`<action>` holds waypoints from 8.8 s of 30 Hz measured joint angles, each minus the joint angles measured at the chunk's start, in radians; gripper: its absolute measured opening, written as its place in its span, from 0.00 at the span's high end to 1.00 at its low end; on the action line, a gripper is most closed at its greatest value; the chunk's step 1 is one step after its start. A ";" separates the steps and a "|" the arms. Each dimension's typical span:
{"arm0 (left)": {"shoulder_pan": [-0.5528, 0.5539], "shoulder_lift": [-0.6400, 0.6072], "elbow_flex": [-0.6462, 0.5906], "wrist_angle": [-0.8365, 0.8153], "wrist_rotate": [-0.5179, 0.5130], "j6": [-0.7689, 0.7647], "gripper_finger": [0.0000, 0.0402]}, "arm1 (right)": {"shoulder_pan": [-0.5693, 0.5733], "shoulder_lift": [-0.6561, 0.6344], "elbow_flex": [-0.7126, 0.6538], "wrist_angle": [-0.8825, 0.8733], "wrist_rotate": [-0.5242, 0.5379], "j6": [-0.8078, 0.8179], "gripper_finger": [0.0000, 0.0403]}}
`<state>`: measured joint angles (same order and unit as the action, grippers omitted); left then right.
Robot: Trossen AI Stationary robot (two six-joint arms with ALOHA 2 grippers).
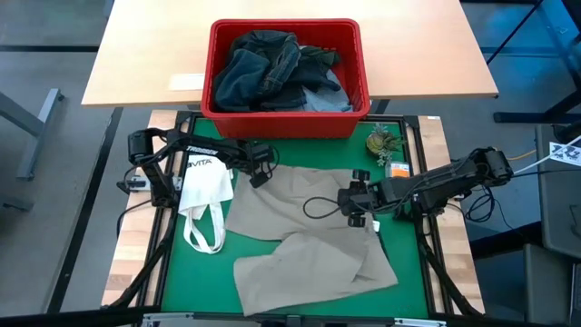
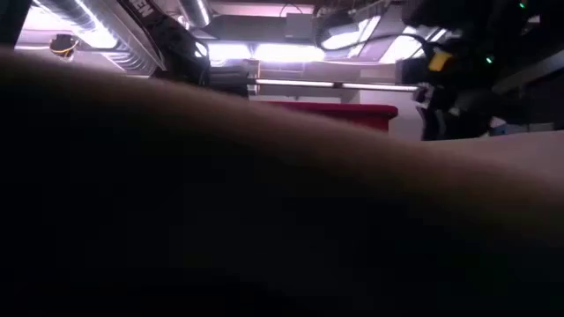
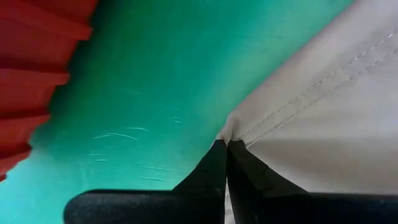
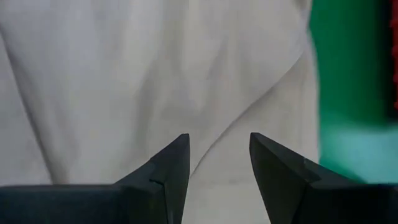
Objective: Fold Laundry from Bin
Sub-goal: Fold the gray shorts
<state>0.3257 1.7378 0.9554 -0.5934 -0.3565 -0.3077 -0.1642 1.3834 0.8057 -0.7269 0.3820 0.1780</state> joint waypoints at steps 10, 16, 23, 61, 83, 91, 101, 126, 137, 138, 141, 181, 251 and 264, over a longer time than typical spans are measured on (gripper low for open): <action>0.022 0.000 0.000 0.003 -0.026 0.003 1.00 | 0.000 0.000 -0.178 0.027 -0.123 0.123 0.59; 0.022 -0.001 0.000 0.007 -0.048 0.004 1.00 | 0.000 -0.006 -0.267 0.040 -0.114 0.218 0.59; 0.021 -0.002 0.000 0.006 -0.046 0.003 1.00 | 0.000 -0.016 -0.221 -0.035 -0.124 0.236 0.59; 0.022 -0.002 0.000 0.011 -0.044 0.000 1.00 | -0.495 0.044 -0.135 0.154 -0.035 -0.079 0.59; 0.021 -0.002 0.001 0.004 -0.097 -0.003 1.00 | -0.523 0.152 -0.071 0.050 0.089 -0.060 0.59; 0.022 -0.002 0.000 0.002 -0.080 -0.003 0.91 | -0.523 0.146 0.017 -0.059 0.093 -0.061 0.59; 0.023 -0.002 0.030 -0.057 -0.037 -0.005 0.65 | -0.523 0.144 0.028 -0.110 0.097 -0.061 0.59; -0.429 -0.085 0.308 -0.498 0.174 -0.099 0.66 | -0.440 -0.204 0.029 -0.161 -0.184 -0.046 0.59; -0.762 -0.083 0.308 -0.488 0.211 -0.402 0.66 | -0.082 -0.206 0.029 -0.044 -0.189 0.117 0.59; -0.788 -0.077 0.308 -0.473 0.208 -0.421 0.66 | -0.053 -0.206 0.029 -0.032 -0.189 0.132 0.59; -0.861 -0.061 0.307 -0.429 0.186 -0.460 0.66 | 0.027 -0.206 0.029 0.002 -0.188 0.170 0.59; -1.158 0.299 0.309 0.279 0.055 -0.632 0.67 | 0.284 -0.206 0.029 0.083 -0.155 0.245 0.59; -1.043 0.294 0.503 0.120 0.254 -0.937 0.61 | 0.799 0.146 -0.072 -0.004 -0.419 0.689 0.59; -0.937 0.086 0.494 -0.253 0.194 -0.732 0.63 | 0.799 0.146 -0.073 -0.002 -0.419 0.682 0.59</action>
<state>-0.6116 1.8237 1.4491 -0.8463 -0.1626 -1.0397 0.6346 1.5299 0.7330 -0.7292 -0.0372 0.8600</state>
